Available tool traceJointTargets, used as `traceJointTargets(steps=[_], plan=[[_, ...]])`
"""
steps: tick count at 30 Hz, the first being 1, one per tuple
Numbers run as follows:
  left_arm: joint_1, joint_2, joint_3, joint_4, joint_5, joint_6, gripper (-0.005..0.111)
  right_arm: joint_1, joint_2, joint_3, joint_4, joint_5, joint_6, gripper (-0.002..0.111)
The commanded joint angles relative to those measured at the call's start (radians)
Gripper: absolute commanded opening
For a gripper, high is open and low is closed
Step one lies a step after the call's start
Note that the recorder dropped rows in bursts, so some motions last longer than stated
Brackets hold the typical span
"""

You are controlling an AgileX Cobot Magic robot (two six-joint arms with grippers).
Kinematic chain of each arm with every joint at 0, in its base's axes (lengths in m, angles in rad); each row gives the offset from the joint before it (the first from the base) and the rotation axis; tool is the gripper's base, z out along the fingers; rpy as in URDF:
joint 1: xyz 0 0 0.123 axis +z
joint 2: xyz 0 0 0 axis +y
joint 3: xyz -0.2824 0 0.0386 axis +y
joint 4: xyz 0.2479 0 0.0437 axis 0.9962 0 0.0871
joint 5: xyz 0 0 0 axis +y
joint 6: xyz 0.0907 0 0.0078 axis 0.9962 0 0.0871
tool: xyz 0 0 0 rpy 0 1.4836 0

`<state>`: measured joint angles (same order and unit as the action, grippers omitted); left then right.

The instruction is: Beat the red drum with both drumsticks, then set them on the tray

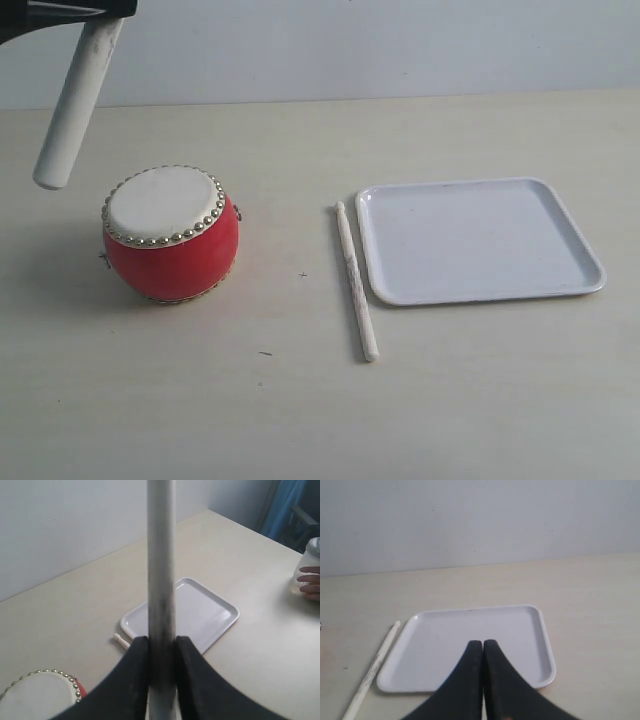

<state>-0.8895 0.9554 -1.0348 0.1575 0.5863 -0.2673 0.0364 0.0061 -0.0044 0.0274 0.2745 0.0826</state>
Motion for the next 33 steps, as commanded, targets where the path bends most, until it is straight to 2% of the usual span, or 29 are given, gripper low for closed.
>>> traceJointTargets(steps=[1, 6, 16, 22, 29, 33], plan=[[-0.007, -0.006, 0.003, 0.009, 0.000, -0.007, 0.000, -0.003, -0.006, 0.004, 0.002, -0.135, 0.000, 0.000], [-0.007, -0.006, 0.003, 0.009, 0.000, -0.007, 0.000, -0.003, -0.006, 0.004, 0.028, -0.291, 0.132, 0.000], [-0.007, -0.006, 0.003, 0.011, 0.003, -0.007, 0.000, -0.003, -0.006, 0.004, 0.028, -0.359, 0.157, 0.000], [-0.007, -0.006, 0.003, 0.011, 0.003, -0.007, 0.000, -0.003, -0.006, 0.004, 0.019, -0.457, 0.385, 0.000], [-0.007, -0.006, 0.003, 0.011, -0.003, -0.007, 0.000, -0.003, 0.001, -0.036, -0.155, -0.392, 0.449, 0.000], [-0.007, -0.006, 0.003, 0.013, -0.007, -0.007, 0.000, -0.003, 0.077, -0.096, -0.227, -0.375, 0.515, 0.000]])
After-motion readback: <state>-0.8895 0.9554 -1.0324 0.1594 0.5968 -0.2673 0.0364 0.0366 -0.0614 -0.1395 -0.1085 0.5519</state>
